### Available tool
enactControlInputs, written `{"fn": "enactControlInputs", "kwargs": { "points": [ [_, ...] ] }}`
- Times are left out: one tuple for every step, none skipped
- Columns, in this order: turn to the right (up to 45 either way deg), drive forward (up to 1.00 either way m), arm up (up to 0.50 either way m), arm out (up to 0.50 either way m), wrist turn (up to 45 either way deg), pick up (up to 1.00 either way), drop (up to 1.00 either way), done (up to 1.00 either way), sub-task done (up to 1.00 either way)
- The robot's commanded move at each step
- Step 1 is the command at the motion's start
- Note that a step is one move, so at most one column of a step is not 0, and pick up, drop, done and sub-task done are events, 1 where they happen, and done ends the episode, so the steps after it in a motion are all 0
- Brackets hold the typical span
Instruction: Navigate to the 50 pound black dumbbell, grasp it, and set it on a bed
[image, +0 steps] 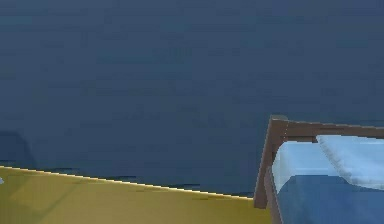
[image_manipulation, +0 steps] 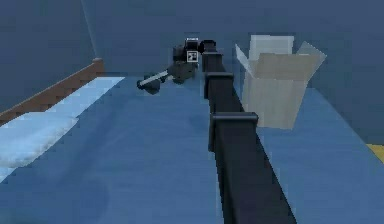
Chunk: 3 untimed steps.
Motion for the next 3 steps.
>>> {"fn": "enactControlInputs", "kwargs": {
  "points": [
    [0.0,0.00,0.00,0.00,27.0,0.00,0.00,0.00,0.00],
    [0.0,0.00,-0.14,0.00,0.0,0.00,0.00,0.00,0.00],
    [0.0,0.00,-0.32,0.00,0.0,0.00,0.00,0.00,0.00]
  ]
}}
